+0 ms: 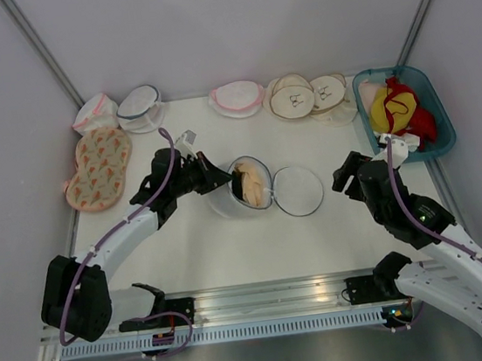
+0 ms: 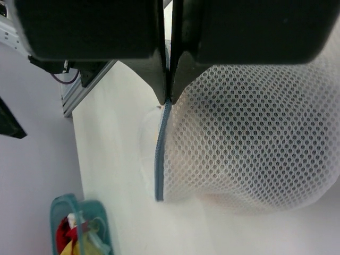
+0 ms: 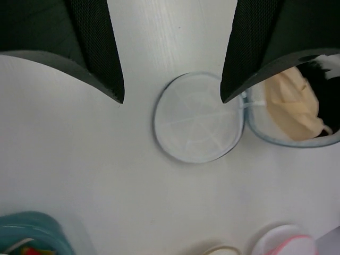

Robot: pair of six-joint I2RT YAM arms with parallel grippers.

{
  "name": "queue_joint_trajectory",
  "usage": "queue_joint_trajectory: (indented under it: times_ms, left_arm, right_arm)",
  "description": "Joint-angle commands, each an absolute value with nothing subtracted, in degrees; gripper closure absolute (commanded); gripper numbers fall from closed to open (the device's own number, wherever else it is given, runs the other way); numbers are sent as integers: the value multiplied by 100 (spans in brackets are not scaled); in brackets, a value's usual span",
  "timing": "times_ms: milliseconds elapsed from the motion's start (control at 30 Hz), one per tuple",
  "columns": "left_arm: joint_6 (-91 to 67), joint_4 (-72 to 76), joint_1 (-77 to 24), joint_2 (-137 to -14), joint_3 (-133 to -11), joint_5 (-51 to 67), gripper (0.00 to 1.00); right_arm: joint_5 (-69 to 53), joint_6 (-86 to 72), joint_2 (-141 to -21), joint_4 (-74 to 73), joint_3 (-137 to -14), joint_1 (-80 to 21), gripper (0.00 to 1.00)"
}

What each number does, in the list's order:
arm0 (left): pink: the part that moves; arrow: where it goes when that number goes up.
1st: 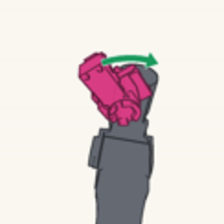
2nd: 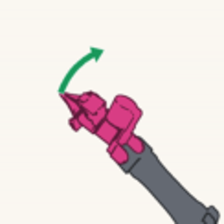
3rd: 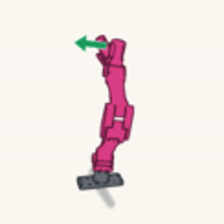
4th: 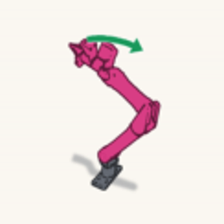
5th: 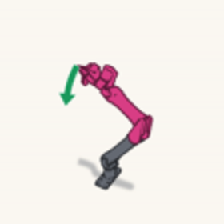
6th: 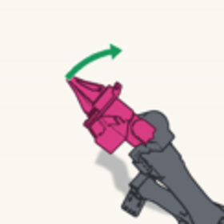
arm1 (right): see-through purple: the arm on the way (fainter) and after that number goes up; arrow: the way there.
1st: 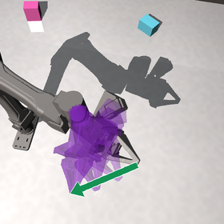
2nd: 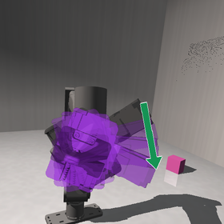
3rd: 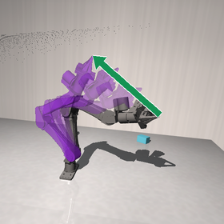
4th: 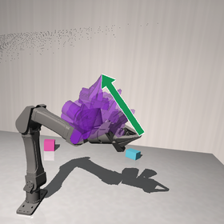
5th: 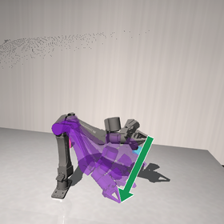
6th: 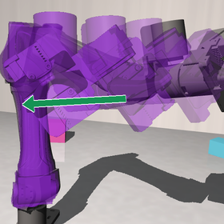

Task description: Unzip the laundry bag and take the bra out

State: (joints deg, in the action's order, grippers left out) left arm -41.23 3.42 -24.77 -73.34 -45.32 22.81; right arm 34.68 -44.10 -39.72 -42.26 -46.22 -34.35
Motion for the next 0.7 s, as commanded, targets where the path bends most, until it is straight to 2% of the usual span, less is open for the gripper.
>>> queue_joint_trajectory:
  times_ms: [0,33,200,400,667]
  left_arm:
    - [-3823,35,-2479,-7312,-4255,2233,98]
    - [-3815,35,-2479,-7339,-4219,2250,98]
    - [-3779,-132,-2479,-7357,-4026,2277,98]
    - [-3753,-246,-2470,-7128,-3911,2109,98]
    - [-3797,-316,-2470,-7023,-3850,2153,98]
  right_arm:
    - [2061,-3500,-3893,-2885,-4510,-3445,23]
    - [1230,-3411,-3998,-2674,-4457,-3445,26]
    - [-357,-3270,-4921,-1620,-4386,-3445,28]
    - [-993,-3015,-5747,-968,-4429,-3472,30]
    - [-599,-2506,-7136,-765,-4965,-3981,30]
